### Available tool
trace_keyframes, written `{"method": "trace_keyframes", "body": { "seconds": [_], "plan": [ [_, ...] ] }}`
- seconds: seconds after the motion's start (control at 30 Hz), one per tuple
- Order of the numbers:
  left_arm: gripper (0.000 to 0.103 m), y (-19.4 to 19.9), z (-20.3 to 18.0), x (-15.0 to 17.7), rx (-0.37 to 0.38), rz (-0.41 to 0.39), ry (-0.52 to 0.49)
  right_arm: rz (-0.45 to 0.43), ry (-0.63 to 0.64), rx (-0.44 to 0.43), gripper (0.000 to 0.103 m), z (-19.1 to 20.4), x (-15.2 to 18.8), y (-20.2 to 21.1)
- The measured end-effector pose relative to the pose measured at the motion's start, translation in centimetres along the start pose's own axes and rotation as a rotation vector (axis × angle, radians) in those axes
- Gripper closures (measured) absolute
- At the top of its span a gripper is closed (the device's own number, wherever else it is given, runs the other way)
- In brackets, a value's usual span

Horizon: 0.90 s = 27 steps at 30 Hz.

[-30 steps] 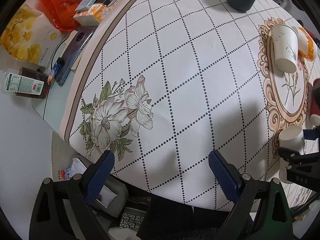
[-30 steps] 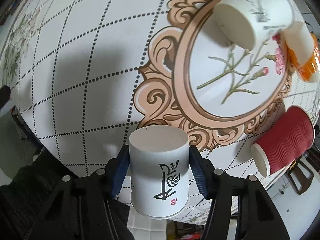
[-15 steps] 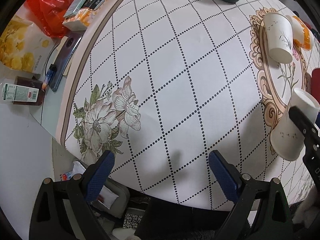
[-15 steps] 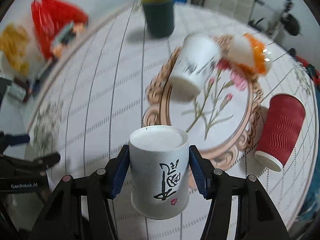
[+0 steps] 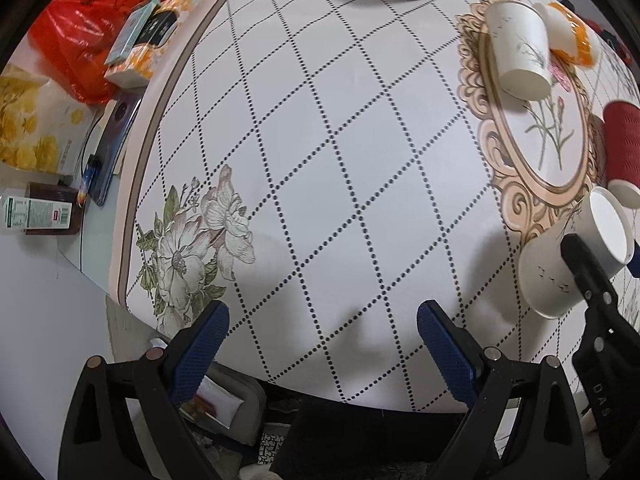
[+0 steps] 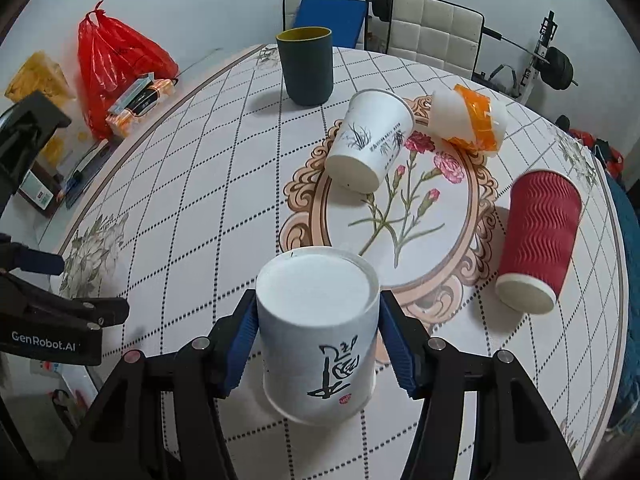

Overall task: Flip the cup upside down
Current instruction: 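Lower the inverted cup onto the tablecloth and open the right tool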

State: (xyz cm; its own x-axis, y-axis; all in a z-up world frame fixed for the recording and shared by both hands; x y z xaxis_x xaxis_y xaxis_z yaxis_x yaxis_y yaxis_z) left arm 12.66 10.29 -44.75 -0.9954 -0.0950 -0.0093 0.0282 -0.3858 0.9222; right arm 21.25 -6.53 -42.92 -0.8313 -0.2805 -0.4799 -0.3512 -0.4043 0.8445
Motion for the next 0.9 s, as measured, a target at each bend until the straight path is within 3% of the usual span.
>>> {"method": "trace_keyframes", "body": {
  "seconds": [0.43,0.47,0.57,0.67,0.9],
  "plan": [
    [0.007,2.3,-1.0,0.4,-0.018,-0.109,-0.078,0.062,-0.089,0.019,0.041,0.2,3.0,1.0],
    [0.007,2.5,-0.9,0.4,-0.021,-0.117,-0.083,0.068,-0.109,0.022,0.039,0.1,3.2,1.3],
    [0.007,3.9,-1.3,0.7,-0.001,-0.139,-0.092,0.080,-0.211,0.031,0.017,-0.6,4.1,2.7],
    [0.007,5.5,-1.7,1.1,0.026,-0.175,-0.101,0.082,-0.300,0.061,0.010,-1.5,5.1,4.9],
    [0.004,9.3,-2.8,1.8,0.048,-0.250,-0.123,0.066,-0.381,0.180,0.007,-3.1,6.9,10.4]
  ]
}}
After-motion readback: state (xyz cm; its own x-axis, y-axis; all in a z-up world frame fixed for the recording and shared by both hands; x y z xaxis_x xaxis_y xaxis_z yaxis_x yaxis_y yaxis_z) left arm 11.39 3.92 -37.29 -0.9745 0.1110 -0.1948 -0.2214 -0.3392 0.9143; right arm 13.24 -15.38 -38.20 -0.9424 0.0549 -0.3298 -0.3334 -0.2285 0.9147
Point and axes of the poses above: each gripper's, at about its wrist camera, not at the fingertips, and y roughly against the way its jaws point, z to its left, x to its underside, the point moved 9 cm from there along -y, roughly the way its jaws point, and after that the axes turned 15 degrees about -x, right-handed, at the moved point
